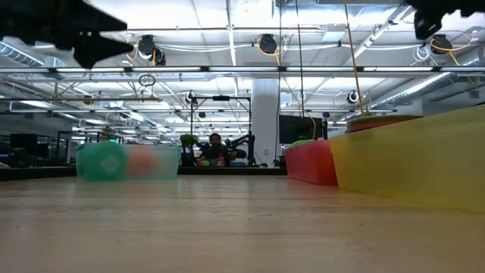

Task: Pick & Place Food Item
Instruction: Return to Home Position

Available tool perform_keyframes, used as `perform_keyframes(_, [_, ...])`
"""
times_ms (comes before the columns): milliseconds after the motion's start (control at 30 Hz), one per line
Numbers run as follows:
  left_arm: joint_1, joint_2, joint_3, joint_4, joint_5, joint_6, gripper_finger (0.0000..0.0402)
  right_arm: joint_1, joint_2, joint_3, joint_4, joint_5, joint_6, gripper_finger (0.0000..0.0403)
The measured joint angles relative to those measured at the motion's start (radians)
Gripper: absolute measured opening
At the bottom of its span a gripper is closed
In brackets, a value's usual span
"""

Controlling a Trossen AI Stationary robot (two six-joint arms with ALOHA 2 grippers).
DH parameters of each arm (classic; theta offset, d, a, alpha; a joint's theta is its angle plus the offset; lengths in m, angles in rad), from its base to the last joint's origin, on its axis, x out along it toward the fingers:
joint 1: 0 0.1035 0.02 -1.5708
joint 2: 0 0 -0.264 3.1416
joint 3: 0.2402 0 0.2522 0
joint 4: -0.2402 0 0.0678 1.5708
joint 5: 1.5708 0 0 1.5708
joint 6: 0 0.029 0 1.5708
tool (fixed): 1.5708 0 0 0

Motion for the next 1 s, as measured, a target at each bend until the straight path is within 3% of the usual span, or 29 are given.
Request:
perform_keyframes(133, [0.03, -0.087, -0.115, 0.052, 0.009, -0.036, 0.0294, 0.0, -0.008, -0.05, -0.005, 0.054, -0.104, 0.0208])
perform_keyframes(367, [0.057, -0.186, -0.238, 0.117, 0.008, -0.041, 0.0294, 0.0, -0.082, -0.127, 0.032, 0.196, -0.105, 0.0208])
perform_keyframes(600, [0.086, -0.189, -0.238, 0.092, 0.008, -0.047, 0.0294, 0.0, -0.082, -0.165, 0.038, 0.4, -0.129, 0.0208])
perform_keyframes(867, [0.092, -0.181, -0.237, 0.073, 0.008, -0.027, 0.0294, 0.0, -0.081, -0.281, 0.226, 0.412, -0.165, 0.0208])
perform_keyframes(1000, [0.092, -0.181, -0.237, 0.065, 0.008, -0.019, 0.0294, 0.0, -0.08, -0.342, 0.303, 0.541, -0.172, 0.0208])
